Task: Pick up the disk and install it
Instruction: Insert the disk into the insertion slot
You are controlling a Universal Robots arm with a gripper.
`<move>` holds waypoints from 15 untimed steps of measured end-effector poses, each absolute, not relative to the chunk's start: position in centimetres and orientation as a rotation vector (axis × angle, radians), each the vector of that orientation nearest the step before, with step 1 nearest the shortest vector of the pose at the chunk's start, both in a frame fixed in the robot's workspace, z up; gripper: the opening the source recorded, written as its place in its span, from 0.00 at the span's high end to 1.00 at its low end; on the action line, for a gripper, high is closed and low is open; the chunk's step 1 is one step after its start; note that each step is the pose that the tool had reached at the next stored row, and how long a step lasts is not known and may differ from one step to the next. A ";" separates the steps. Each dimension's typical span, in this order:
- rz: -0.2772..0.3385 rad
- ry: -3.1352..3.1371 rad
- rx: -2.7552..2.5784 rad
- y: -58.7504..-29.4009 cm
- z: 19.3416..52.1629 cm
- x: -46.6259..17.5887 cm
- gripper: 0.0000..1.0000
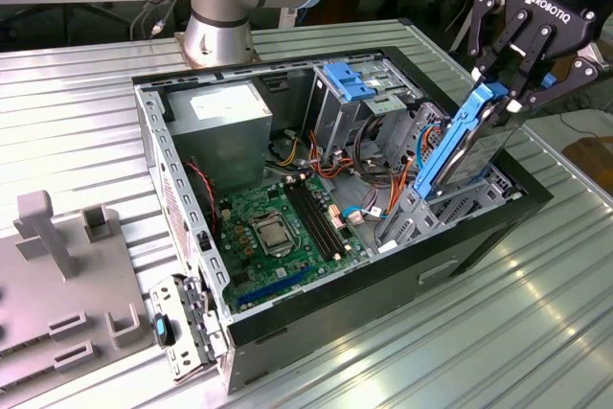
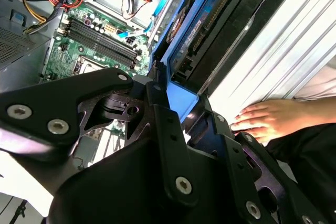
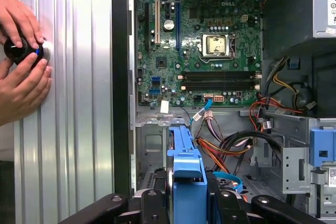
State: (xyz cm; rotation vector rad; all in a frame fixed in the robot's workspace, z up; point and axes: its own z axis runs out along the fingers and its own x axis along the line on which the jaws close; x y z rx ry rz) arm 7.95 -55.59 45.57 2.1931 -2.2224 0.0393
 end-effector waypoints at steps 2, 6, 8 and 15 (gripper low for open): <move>0.039 -2.222 2.193 -55.6 45.5 8.0 0.63; 0.039 -2.222 2.193 -55.6 45.3 8.0 0.63; 0.039 -2.222 2.193 -55.7 45.1 8.0 0.63; 0.039 -2.222 2.193 -55.7 44.7 8.0 0.63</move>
